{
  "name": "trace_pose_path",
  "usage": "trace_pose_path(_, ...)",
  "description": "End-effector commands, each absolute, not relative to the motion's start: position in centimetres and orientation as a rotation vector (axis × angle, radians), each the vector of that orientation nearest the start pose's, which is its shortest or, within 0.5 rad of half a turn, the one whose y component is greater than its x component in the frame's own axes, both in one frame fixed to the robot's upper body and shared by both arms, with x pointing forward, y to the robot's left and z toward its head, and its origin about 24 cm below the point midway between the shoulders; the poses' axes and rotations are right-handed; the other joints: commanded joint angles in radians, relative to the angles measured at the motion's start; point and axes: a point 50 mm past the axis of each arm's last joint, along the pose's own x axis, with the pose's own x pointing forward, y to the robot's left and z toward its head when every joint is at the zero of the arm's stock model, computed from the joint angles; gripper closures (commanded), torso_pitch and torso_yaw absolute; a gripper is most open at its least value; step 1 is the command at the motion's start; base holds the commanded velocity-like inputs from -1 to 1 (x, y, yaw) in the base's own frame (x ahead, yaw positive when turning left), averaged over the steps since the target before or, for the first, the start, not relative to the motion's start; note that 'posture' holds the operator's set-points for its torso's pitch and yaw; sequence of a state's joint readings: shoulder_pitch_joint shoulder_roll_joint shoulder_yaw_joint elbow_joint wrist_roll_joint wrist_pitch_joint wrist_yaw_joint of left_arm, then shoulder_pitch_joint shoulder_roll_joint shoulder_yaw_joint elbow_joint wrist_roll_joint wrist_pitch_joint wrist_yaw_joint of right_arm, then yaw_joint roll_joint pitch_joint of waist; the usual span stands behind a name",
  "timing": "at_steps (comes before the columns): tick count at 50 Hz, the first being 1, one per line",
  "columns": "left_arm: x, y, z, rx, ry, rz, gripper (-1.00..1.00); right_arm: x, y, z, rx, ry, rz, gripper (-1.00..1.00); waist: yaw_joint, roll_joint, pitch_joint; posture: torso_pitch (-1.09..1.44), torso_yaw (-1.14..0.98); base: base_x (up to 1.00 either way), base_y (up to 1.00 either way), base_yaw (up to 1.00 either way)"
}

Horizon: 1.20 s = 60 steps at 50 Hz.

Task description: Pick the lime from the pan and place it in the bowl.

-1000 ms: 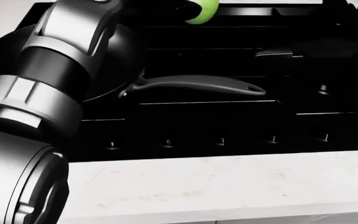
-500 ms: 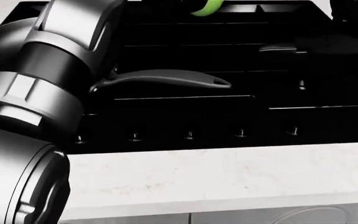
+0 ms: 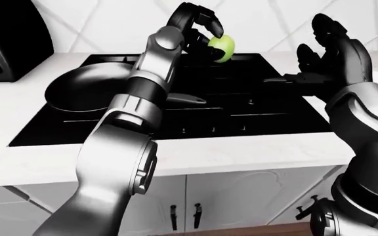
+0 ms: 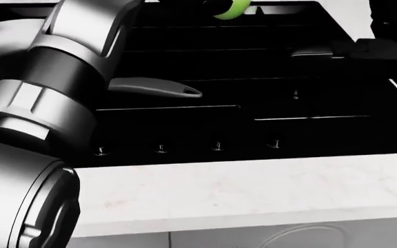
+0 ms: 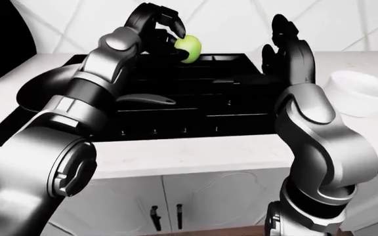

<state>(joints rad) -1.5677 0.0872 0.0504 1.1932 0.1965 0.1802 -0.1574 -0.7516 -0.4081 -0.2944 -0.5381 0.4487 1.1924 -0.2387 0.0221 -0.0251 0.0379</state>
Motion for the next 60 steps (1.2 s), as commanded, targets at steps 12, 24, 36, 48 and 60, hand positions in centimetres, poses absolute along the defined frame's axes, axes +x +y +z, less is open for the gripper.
trace_pose_path(12, 41.62, 4.88, 32.79, 0.402, -0.265, -0.299, 0.65, 27.85, -19.45, 28.94, -0.037, -0.220, -0.090, -1.00, -0.008, 0.038, -0.048, 0.00, 0.00, 0.00, -0.11, 0.00)
trace_pose_path(24, 41.55, 4.70, 32.94, 0.404, -0.266, -0.302, 0.65, 27.70, -19.56, 29.23, -0.032, -0.228, -0.093, -1.00, 0.001, -0.072, -0.036, 0.00, 0.00, 0.00, -0.12, 0.00)
trace_pose_path(36, 41.54, 4.58, 32.88, 0.406, -0.268, -0.305, 0.65, 27.74, -19.66, 29.13, -0.028, -0.228, -0.093, -1.00, 0.001, 0.059, -0.039, 0.00, 0.00, 0.00, -0.12, 0.00)
trace_pose_path(48, 41.58, 4.66, 32.73, 0.403, -0.264, -0.304, 0.65, 27.71, -19.58, 29.20, -0.029, -0.227, -0.092, -1.00, -0.005, -0.021, -0.036, 0.00, 0.00, 0.00, -0.12, 0.00)
trace_pose_path(60, 41.59, 4.65, 32.62, 0.402, -0.264, -0.304, 0.66, 27.66, -19.58, 29.17, -0.030, -0.229, -0.091, -1.00, 0.002, -0.029, -0.029, 0.00, 0.00, 0.00, -0.10, 0.00)
